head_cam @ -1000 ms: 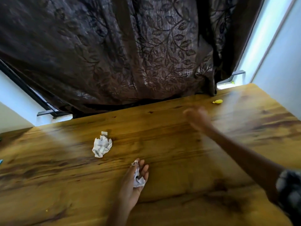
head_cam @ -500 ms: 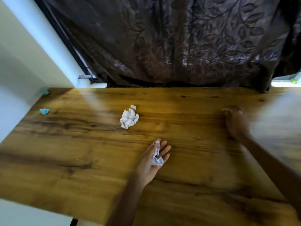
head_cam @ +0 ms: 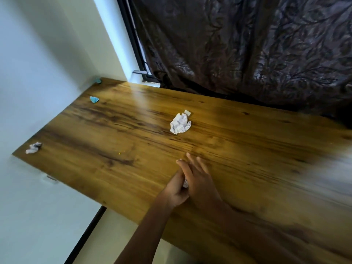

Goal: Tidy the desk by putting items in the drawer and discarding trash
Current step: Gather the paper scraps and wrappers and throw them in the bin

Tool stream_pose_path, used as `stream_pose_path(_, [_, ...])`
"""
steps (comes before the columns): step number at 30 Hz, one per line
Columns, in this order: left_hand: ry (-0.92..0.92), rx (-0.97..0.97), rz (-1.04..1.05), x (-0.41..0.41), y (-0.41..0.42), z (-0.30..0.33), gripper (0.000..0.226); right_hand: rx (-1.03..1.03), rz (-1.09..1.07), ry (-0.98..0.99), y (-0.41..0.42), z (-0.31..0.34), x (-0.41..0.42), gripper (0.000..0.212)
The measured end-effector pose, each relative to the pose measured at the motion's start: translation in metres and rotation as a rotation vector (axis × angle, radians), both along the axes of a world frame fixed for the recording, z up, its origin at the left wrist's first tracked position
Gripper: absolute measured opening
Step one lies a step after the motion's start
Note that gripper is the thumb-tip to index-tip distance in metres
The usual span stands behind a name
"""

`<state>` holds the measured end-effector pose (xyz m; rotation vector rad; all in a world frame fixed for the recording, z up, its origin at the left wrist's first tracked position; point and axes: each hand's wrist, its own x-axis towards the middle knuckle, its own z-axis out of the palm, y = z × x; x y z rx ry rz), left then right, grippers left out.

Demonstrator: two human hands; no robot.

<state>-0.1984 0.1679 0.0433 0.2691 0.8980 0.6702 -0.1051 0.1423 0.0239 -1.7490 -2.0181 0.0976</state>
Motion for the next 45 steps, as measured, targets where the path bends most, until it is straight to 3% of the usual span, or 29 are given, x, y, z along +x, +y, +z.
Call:
stream_pose_path(2, [-0.004,0.018,0.043,-0.008,0.001,0.005,0.039,0.076,0.118,-0.029,0.007,0.019,-0.008,0.046])
stream_pose_path(3, [0.004,0.022,0.08,-0.012,0.003,0.006,0.038,0.005,0.148,0.007,0.014,0.023,-0.008,0.042])
stream_pose_path(6, [-0.055,-0.085,0.268,-0.032,0.009,0.006,0.033,-0.066,0.163,0.181,0.042,0.042,-0.013,0.037])
stream_pose_path(8, [-0.125,-0.138,0.382,-0.049,0.011,0.004,0.028,-0.032,0.147,0.19,0.072,0.055,-0.007,0.038])
stream_pose_path(14, [-0.177,-0.125,0.557,-0.101,0.001,0.011,0.029,-0.241,0.031,-0.023,0.162,0.049,-0.016,0.057])
stream_pose_path(17, [-0.164,-0.107,0.636,-0.13,-0.002,0.019,0.027,-0.305,0.02,-0.081,0.177,0.03,-0.019,0.049])
stream_pose_path(20, [-0.19,-0.098,0.65,-0.159,-0.005,0.025,0.018,-0.188,0.01,-0.06,0.173,0.01,-0.032,0.033])
stream_pose_path(23, [-0.248,-0.113,0.659,-0.185,-0.003,0.027,0.014,-0.137,-0.013,0.013,0.161,0.005,-0.055,0.032])
stream_pose_path(28, [-0.259,-0.088,0.656,-0.227,0.008,0.032,0.016,0.033,0.124,0.385,0.124,0.032,-0.147,0.026])
stream_pose_path(32, [-0.263,-0.01,0.665,-0.274,0.018,0.026,0.016,0.094,0.323,0.485,0.082,0.047,-0.24,0.021])
stream_pose_path(37, [-0.238,0.04,0.631,-0.332,0.024,0.016,0.041,0.141,0.392,0.475,0.057,0.05,-0.311,0.019])
stream_pose_path(40, [-0.327,0.072,0.535,-0.356,0.018,0.02,0.054,0.135,0.469,0.405,0.051,0.046,-0.339,0.022])
stream_pose_path(45, [-0.319,0.124,0.561,-0.398,0.022,0.022,0.061,0.056,0.562,0.372,0.051,0.042,-0.381,0.025])
